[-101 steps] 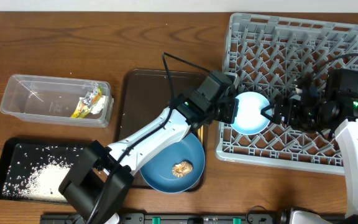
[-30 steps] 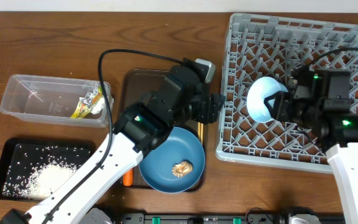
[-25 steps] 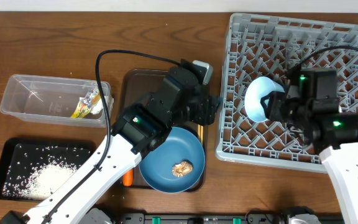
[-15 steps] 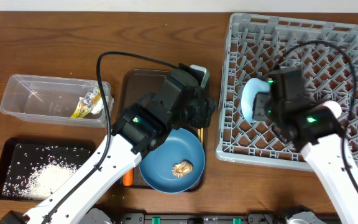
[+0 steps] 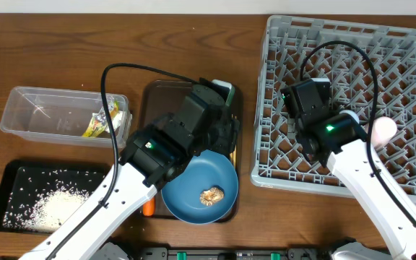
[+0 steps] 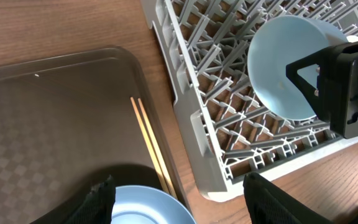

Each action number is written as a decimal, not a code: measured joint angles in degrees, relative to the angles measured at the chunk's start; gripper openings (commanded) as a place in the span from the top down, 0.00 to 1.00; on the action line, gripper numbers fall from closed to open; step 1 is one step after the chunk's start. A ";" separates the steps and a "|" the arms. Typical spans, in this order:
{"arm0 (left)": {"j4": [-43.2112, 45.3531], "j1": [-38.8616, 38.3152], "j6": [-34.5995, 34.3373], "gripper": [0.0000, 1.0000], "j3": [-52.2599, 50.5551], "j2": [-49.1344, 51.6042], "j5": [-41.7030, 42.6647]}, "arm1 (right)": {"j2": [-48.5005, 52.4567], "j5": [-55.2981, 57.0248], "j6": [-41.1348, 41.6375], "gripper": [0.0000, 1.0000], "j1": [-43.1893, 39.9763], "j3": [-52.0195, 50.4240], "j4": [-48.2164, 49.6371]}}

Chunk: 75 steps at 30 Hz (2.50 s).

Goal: Sort waste into correct bins and load items into the dishwasher rack
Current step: 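Release the bowl and withdraw both grippers from the rack, then grasp the rim of the blue plate with the left gripper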

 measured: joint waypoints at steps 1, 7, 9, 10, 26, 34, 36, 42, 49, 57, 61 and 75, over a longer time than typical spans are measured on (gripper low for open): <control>-0.02 0.00 0.00 0.33 0.00 0.00 -0.13 | 0.15 0.02 0.20 0.73 0.02 0.00 -0.13; -0.02 0.00 0.02 0.33 0.00 0.00 -0.96 | 3.39 -0.02 1.03 0.72 2.27 0.07 -0.66; -0.04 0.00 0.00 0.33 0.00 0.00 -1.03 | 4.98 0.66 1.31 0.68 3.41 0.66 -0.50; -0.02 0.00 0.00 0.33 0.00 0.00 -1.05 | 5.40 1.29 1.31 0.60 3.93 0.87 -0.55; -0.04 0.00 0.00 0.33 0.00 0.00 -1.25 | 7.06 1.73 1.77 0.31 5.57 4.42 -0.74; -0.04 0.00 0.00 0.33 0.00 0.00 -1.25 | 7.06 1.75 1.77 0.30 5.57 7.32 -0.92; -0.04 0.00 0.00 0.33 0.00 0.00 -1.25 | 7.06 1.75 1.77 0.30 5.57 7.32 -0.90; -0.79 0.00 0.00 0.33 0.00 0.00 -1.99 | 6.97 1.73 1.75 0.33 5.57 8.33 -1.18; -3.82 0.13 0.22 0.27 0.00 0.00 -6.12 | 2.12 0.42 1.99 0.33 5.40 13.70 -2.97; -11.50 2.01 0.17 0.27 0.00 0.02 -7.52 | -8.02 -8.50 2.84 0.29 -2.16 15.76 -4.20; -15.89 2.01 0.15 0.27 0.00 0.02 -7.69 | -8.83 -14.21 1.40 0.29 -5.35 15.76 -5.84; -23.65 7.98 -1.79 0.27 -6.19 0.42 -7.63 | -8.70 -22.69 -4.35 0.27 -5.70 15.76 -10.03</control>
